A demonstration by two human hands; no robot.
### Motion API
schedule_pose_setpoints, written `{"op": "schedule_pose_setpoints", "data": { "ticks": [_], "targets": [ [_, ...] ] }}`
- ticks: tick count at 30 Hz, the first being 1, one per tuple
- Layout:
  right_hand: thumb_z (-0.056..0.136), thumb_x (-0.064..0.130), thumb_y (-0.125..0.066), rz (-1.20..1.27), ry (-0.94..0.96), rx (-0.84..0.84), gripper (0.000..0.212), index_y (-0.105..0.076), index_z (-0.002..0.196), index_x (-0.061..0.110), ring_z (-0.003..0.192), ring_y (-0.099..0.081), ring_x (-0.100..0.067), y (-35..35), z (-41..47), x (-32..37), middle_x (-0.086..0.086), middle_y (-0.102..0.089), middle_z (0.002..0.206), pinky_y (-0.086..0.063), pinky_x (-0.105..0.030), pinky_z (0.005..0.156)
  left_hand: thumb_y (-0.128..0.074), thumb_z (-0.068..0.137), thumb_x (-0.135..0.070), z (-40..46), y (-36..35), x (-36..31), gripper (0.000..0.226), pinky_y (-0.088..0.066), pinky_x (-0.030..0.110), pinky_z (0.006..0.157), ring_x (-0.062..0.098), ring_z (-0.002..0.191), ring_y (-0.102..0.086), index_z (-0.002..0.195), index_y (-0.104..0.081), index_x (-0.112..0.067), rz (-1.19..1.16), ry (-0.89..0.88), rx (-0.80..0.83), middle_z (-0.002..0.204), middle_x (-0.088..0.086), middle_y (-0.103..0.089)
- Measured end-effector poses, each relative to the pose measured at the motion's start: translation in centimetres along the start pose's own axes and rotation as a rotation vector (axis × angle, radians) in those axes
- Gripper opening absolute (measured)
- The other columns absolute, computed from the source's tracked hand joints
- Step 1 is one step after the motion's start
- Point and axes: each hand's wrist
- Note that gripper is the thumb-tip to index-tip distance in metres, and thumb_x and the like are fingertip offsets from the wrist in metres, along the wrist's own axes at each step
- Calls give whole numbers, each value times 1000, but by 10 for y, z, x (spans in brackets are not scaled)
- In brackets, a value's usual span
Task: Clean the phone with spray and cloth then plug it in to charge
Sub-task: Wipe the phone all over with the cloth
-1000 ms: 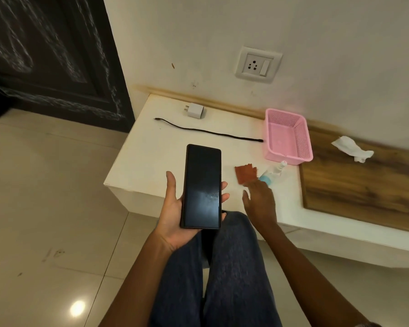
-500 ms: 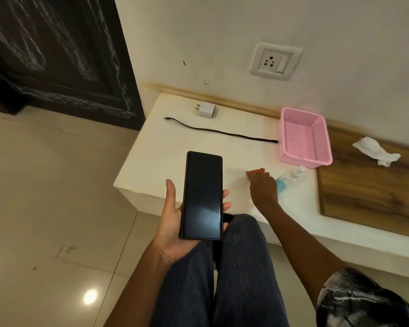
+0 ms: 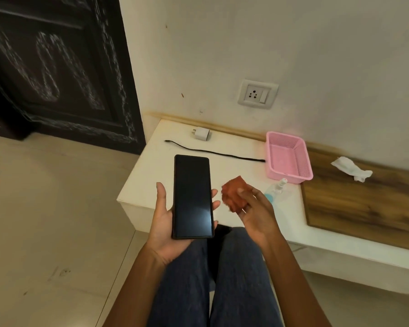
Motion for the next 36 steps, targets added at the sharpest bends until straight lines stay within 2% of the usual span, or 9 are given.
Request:
{"op": "schedule_pose_setpoints", "data": {
  "ticks": [5, 9, 13, 16, 19, 22, 27, 30, 36],
  "targets": [
    [80, 5, -64, 92, -13, 65, 30, -57, 108, 11, 97, -63, -28, -2, -40, 16, -13, -62, 112, -54, -28, 73, -38, 72, -80, -14, -21, -1, 88, -46, 44, 92, 30, 127, -51, 127, -61, -16, -6, -20, 15, 136, 13, -55],
    [68, 12, -67, 129, 18, 107, 38, -59, 104, 5, 100, -60, -30, -2, -60, 35, -16, -63, 106, -51, -34, 78, -33, 74, -79, -11, -52, -9, 88, -38, 49, 102, 33, 129, -48, 125, -62, -14, 47, -18, 56, 136, 15, -55],
    [60, 15, -79, 109, 69, -37, 59, -59, 114, 2, 102, -61, -40, 2, -63, 38, -21, -64, 112, -51, -45, 87, -31, 71, -82, -6, -91, -21, 93, -40, 51, 99, 35, 115, -55, 123, -64, -12, 152, 15, 145, 134, 19, -56],
    [68, 18, -79, 54, 184, -161, 50, -59, 112, 8, 98, -62, -39, -4, -67, 42, -16, -65, 111, -51, -48, 87, -28, 71, -81, -15, -111, -19, 88, -40, 53, 101, 38, 119, -55, 109, -73, -16, 168, -8, 188, 126, 19, -62],
    [75, 22, -75, -37, 334, -307, 32, -58, 102, 16, 92, -63, -31, -7, -82, 49, -7, -66, 99, -53, -44, 85, -34, 67, -80, -35, -114, -5, 87, -38, 56, 103, 39, 120, -56, 120, -67, -19, 84, -44, 198, 125, 16, -63],
    [79, 27, -70, -134, 486, -342, 24, -59, 99, 21, 85, -65, -23, -3, -101, 50, 5, -64, 87, -53, -32, 73, -33, 64, -81, -48, -101, 11, 88, -39, 56, 102, 37, 116, -59, 115, -70, -19, 101, -39, 177, 124, 14, -65],
    [79, 35, -65, -277, 645, -374, 20, -62, 95, 24, 88, -66, -22, 9, -112, 41, 3, -67, 92, -56, -31, 72, -29, 62, -82, -52, -82, 24, 95, -39, 56, 101, 35, 116, -60, 128, -56, -19, 142, 26, 185, 125, 13, -64],
    [74, 37, -64, -327, 715, -358, 27, -63, 96, 20, 85, -66, -19, 11, -120, 38, 3, -67, 90, -56, -18, 62, -27, 63, -82, -53, -74, 34, 95, -41, 55, 100, 35, 117, -59, 129, -55, -20, 135, 49, 224, 126, 13, -64],
    [77, 22, -69, -369, 712, -326, 30, -61, 106, 19, 92, -66, -18, 24, -126, 34, -2, -66, 106, -56, -17, 63, -33, 64, -77, -52, -71, 50, 89, -49, 53, 93, 35, 114, -61, 136, -47, -26, 174, 99, 262, 125, 12, -64]
  ]
}}
Point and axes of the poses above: each hand's wrist, its own z-axis towards the middle knuckle, its own y-axis out of the back of the hand, x = y × z
